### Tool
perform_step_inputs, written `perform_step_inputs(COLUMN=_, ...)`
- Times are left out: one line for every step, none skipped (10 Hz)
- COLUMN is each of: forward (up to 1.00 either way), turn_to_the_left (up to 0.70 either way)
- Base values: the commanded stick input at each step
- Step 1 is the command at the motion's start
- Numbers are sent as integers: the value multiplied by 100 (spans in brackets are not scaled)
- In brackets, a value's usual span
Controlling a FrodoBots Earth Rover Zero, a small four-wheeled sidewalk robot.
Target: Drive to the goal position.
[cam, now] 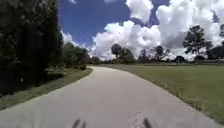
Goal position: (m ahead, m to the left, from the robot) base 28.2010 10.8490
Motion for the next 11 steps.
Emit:
perform_step_inputs(forward=70, turn_to_the_left=35)
perform_step_inputs(forward=70, turn_to_the_left=35)
perform_step_inputs(forward=70, turn_to_the_left=8)
perform_step_inputs(forward=70, turn_to_the_left=0)
perform_step_inputs(forward=70, turn_to_the_left=0)
perform_step_inputs(forward=70, turn_to_the_left=0)
perform_step_inputs(forward=70, turn_to_the_left=0)
perform_step_inputs(forward=70, turn_to_the_left=0)
perform_step_inputs(forward=70, turn_to_the_left=0)
perform_step_inputs(forward=70, turn_to_the_left=0)
perform_step_inputs(forward=70, turn_to_the_left=1)
